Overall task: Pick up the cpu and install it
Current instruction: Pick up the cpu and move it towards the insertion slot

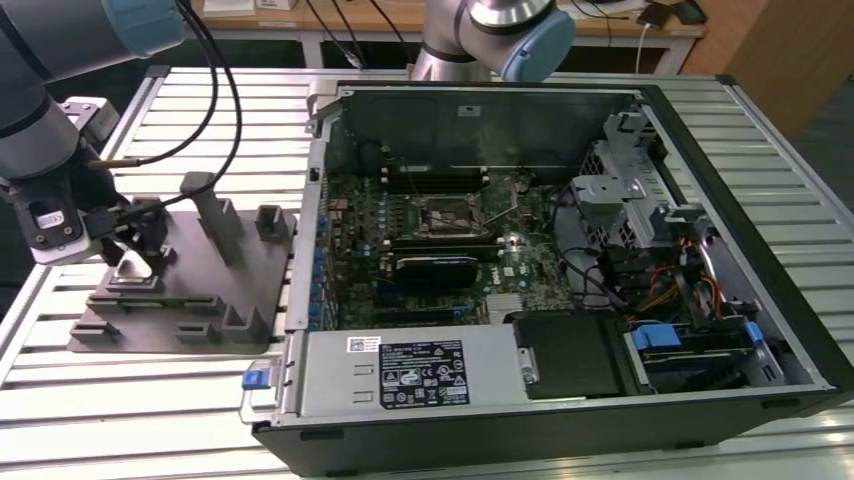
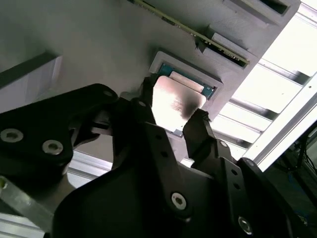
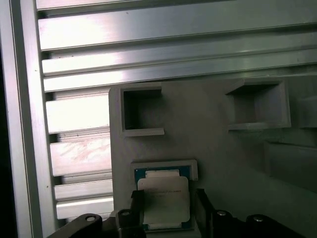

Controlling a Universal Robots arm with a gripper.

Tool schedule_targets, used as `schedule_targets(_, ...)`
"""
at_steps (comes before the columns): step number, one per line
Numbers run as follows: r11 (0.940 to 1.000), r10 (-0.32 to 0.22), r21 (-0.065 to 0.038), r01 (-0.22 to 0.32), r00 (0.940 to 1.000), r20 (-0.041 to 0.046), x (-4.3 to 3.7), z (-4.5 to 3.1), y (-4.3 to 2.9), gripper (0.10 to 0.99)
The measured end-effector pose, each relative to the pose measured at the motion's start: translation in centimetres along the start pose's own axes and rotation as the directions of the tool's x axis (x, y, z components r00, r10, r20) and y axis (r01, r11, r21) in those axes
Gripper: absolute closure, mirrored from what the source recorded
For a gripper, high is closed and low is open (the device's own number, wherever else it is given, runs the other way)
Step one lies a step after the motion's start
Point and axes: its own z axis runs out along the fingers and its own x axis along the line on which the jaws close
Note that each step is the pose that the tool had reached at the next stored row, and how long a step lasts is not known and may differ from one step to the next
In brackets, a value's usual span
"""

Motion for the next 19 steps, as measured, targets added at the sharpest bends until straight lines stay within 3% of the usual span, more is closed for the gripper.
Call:
schedule_targets(2,1.0,0.0,0.0,0.0,1.0,0.0,0.0,0.0,0.0,0.506)
schedule_targets(3,1.0,0.0,0.0,0.0,1.0,0.0,0.0,0.0,0.0,0.506)
schedule_targets(5,1.0,0.0,0.0,0.0,1.0,0.0,0.0,0.01,0.0,0.38)
schedule_targets(19,0.9999,-0.013,-0.001,0.013,0.9999,-0.0022,0.03,1.13,-0.05,0.38)
